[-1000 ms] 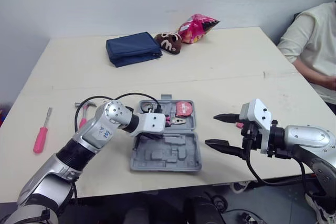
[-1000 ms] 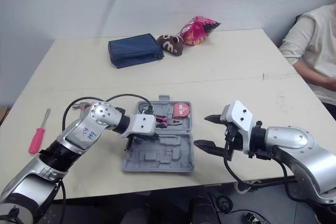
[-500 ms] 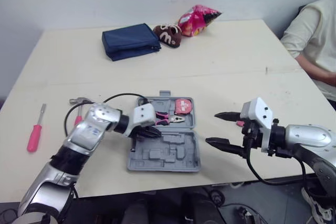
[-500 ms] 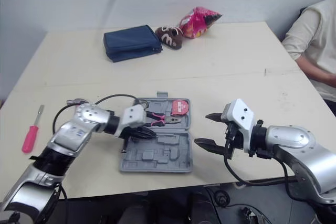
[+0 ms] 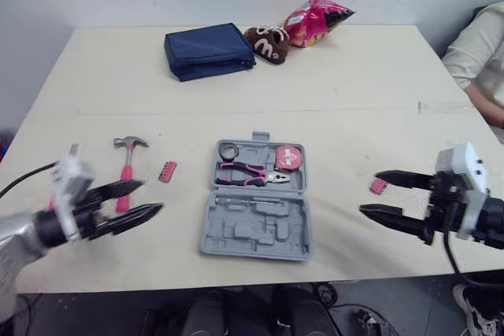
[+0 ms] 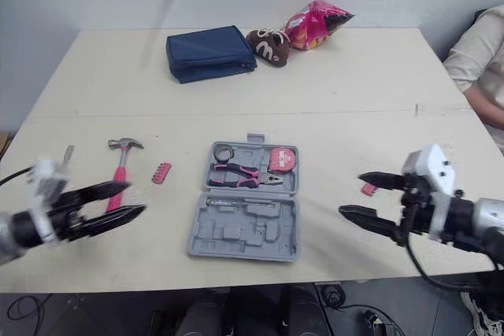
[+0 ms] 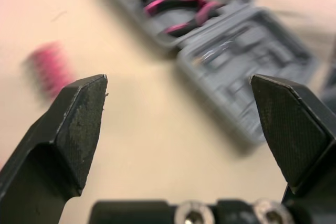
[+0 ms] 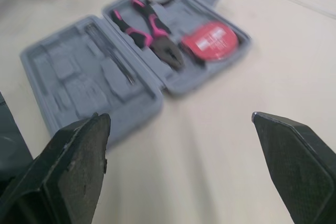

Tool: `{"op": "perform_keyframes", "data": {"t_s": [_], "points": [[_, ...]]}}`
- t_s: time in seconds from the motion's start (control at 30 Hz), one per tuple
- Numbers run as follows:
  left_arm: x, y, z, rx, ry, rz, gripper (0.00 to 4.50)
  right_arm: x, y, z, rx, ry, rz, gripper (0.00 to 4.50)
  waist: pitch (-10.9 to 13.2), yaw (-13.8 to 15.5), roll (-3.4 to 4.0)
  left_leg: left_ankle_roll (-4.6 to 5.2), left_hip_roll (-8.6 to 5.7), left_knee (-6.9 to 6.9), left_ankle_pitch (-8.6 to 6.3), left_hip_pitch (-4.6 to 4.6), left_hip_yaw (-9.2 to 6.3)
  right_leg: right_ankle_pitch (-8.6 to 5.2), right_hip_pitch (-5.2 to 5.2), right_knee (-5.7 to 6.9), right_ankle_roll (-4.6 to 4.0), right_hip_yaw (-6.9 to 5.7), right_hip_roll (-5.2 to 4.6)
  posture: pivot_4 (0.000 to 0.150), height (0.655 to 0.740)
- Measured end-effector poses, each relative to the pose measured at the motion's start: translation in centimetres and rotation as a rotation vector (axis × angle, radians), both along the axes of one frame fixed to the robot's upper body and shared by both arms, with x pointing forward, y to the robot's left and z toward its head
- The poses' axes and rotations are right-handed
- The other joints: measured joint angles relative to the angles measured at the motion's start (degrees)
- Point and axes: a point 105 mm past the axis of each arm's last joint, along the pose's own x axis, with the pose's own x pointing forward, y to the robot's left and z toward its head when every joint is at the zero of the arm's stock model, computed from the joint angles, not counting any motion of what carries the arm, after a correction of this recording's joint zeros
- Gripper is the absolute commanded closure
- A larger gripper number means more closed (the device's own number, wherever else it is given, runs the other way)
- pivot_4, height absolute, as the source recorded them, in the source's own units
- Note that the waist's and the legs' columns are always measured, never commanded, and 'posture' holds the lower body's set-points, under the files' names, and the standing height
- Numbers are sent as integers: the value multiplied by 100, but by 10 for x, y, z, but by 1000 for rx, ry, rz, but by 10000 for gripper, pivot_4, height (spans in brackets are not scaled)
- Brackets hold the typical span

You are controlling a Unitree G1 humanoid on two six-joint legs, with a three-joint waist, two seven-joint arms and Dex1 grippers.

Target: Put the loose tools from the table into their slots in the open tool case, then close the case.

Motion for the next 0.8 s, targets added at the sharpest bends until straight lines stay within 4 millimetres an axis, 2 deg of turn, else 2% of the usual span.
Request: {"op": "perform_keyframes", "data": {"t_s": [0.1, 0.17, 0.23, 0.43, 0.5, 0.6, 0.7, 0.8], "points": [[-19, 51, -5, 9, 1, 243, 251, 1, -24, 1, -14, 11, -66, 0, 4, 15, -5, 6, 9, 1, -5, 1, 0, 7, -9, 6, -17, -2, 1, 1500, 7400], [-32, 76, -5, 26, -2, 351, 251, 2, -36, 1, -25, 13, -100, 0, 6, 24, -2, 4, 12, 1, -4, 3, 0, 8, -11, 8, -26, -2, 1, 1500, 7400], [-43, 95, -6, 43, -6, 438, 251, 3, -50, -1, -35, 19, -141, 0, 7, 31, 1, 3, 13, 0, -4, 1, 1, 9, -15, 7, -31, -1, 1, 1500, 7400], [-66, 128, -16, 107, 23, 569, 251, 2, -89, -9, -75, 32, -257, 0, 7, 85, 1, -5, 15, -8, -13, -4, 2, 2, -26, 5, -44, 0, -1, 1500, 7400], [-69, 135, -13, 117, 8, 601, 251, 2, -100, -13, -83, 38, -294, 0, 9, 81, 4, -4, 15, -12, -14, -3, 5, 1, -28, 4, -44, 0, -2, 1500, 7400], [-68, 136, -12, 124, 0, 612, 251, 4, -104, -12, -87, 24, -302, 0, 10, 72, 8, -6, 16, -15, -13, -1, 6, 1, -29, 5, -44, 0, -2, 1500, 7400], [-64, 130, -11, 142, -2, 602, 251, 9, -100, -6, -83, -5, -286, 0, 12, 47, 11, -7, 17, -15, -12, 1, 9, 2, -29, 10, -43, 4, -2, 1500, 7400], [-50, 118, -10, 120, -14, 593, 251, 16, -85, 1, -91, -39, -229, 0, 13, 30, 14, -11, 17, -15, -7, 4, 10, 3, -28, 18, -42, 6, -2, 1500, 7400]]}}
